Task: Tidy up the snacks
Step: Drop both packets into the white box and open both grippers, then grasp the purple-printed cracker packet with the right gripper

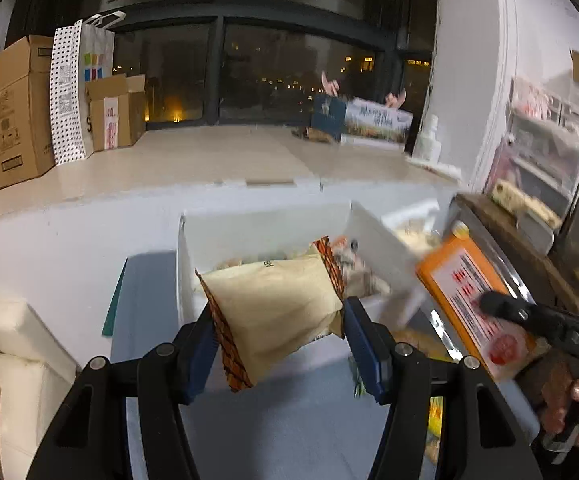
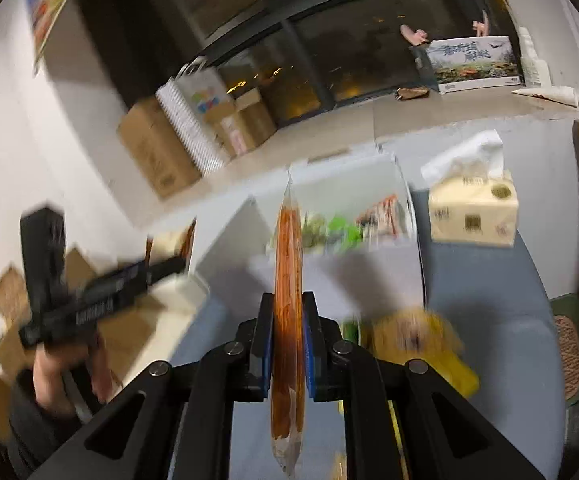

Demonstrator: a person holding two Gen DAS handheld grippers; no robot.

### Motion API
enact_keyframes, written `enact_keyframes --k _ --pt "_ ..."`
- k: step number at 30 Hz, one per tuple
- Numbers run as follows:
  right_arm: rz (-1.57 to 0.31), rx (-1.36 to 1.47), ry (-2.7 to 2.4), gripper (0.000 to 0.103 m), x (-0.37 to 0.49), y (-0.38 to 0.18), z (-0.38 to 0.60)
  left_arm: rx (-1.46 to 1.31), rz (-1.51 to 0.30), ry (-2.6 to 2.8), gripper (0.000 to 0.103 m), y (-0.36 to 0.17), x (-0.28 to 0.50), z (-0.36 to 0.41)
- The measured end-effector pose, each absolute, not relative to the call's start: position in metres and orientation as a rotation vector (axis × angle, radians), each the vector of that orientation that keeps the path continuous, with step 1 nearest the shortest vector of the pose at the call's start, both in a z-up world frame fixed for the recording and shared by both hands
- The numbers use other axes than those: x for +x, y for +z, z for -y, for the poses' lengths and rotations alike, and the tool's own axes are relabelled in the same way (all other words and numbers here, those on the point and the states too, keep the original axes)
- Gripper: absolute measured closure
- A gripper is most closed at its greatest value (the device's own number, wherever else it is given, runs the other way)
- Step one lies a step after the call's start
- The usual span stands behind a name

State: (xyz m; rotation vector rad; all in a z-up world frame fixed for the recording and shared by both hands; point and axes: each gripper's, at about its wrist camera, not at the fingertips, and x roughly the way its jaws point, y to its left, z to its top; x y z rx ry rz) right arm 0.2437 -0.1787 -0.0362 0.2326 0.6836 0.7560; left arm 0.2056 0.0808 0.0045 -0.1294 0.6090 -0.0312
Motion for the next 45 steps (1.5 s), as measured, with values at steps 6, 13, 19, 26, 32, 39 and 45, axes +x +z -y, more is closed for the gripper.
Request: enact_keyframes --k 6,13,19,26,32,39,45 --pt "-0.675 0.267 0.688 0.09 0.312 -0.012 0.15 -0.064 -0.616 -0.003 0.038 0.007 0.255 -0.088" --pt "-0.706 0.299 0.666 0.073 0.374 -0.012 0.125 -0.041 -0.663 0.051 0.0 -0.004 0.29 -0.093" --pt "-0.722 0.313 0.642 0.0 0.381 -0.023 0.122 0.018 -0.694 0.06 0.0 -0.018 0.285 -0.089" --pt "-0.691 0.241 0.663 0.0 0.361 -0.019 0.12 -0.022 -0.661 0.05 0.0 -0.014 0.258 -0.092" --pt "-0.696 0.179 0.731 0.0 0.318 -0.008 0.129 -0.006 -0.625 0.007 0.0 -0.007 0.193 -0.076" --pt "-0.667 0.096 0.792 0.0 0.232 -0.015 0.166 -0.103 -0.613 -0.059 0.0 -0.017 0.115 -0.062" --pt "-0.663 0.034 0.734 0.0 0.167 -0.043 0.201 -0.093 -0.598 -0.042 0.0 -0.033 0.072 -0.04"
